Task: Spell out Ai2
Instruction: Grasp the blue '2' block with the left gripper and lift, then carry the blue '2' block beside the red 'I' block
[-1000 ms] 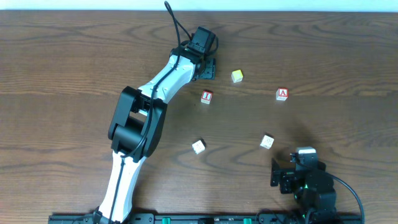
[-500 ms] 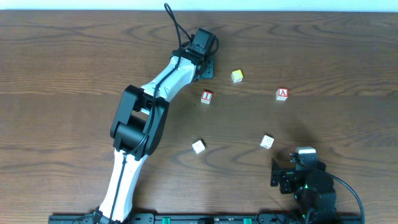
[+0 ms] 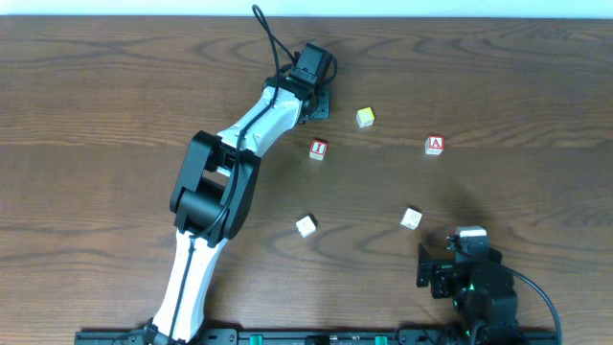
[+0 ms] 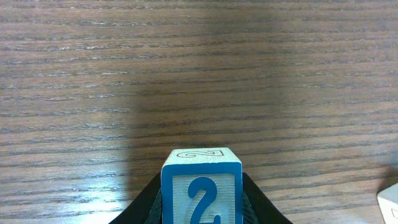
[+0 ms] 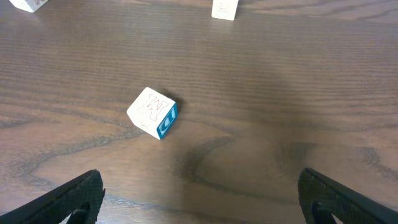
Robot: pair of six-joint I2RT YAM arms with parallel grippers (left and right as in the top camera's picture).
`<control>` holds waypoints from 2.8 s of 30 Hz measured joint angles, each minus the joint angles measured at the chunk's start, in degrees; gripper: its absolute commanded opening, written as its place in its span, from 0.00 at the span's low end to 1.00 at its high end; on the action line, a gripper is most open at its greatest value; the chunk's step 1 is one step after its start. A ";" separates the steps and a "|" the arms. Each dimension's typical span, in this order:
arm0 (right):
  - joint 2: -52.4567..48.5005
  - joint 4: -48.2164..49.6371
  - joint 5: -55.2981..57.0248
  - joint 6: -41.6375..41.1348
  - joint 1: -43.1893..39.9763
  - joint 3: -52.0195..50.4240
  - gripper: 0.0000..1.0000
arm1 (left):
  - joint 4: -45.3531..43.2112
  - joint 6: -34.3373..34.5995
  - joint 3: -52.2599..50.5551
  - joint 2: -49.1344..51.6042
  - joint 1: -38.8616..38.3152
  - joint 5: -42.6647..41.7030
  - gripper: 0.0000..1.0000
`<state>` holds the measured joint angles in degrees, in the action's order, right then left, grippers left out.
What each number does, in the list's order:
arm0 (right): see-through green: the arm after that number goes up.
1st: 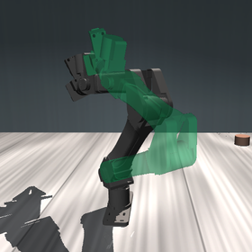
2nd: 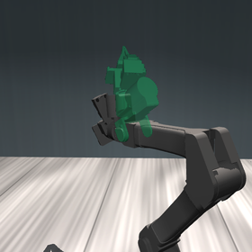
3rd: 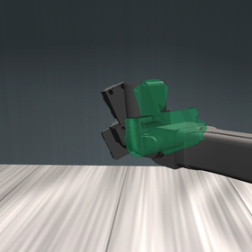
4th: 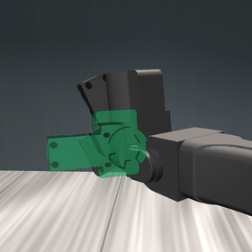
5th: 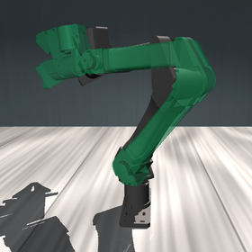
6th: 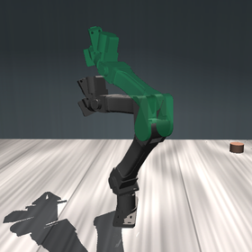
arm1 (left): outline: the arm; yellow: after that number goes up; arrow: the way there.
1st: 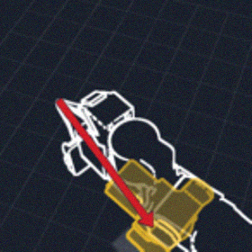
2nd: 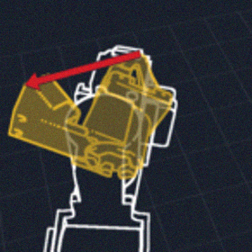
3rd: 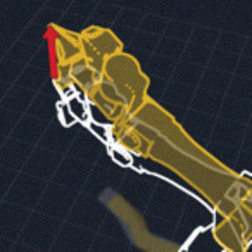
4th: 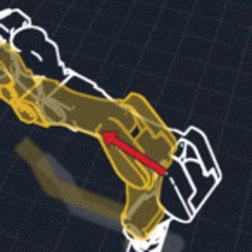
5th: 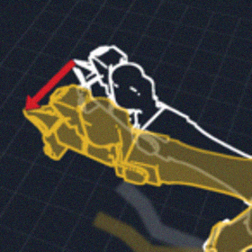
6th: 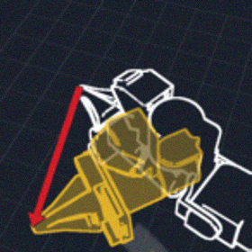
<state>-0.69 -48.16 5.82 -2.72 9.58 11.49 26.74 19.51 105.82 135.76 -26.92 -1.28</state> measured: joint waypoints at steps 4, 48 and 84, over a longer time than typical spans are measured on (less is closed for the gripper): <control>0.02 0.02 0.00 0.00 0.00 0.00 0.99 | 0.07 -0.02 0.00 0.00 0.00 0.00 0.12; 0.00 0.00 0.02 0.00 0.00 0.00 0.99 | 18.60 -26.58 0.48 -5.92 -7.72 -11.72 0.06; 0.00 0.00 0.00 0.00 0.00 0.00 0.99 | 15.06 -16.44 -3.96 -5.92 -9.20 -5.75 0.06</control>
<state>-0.69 -48.16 5.82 -2.72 9.58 11.49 41.80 3.07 101.86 129.84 -36.12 -7.03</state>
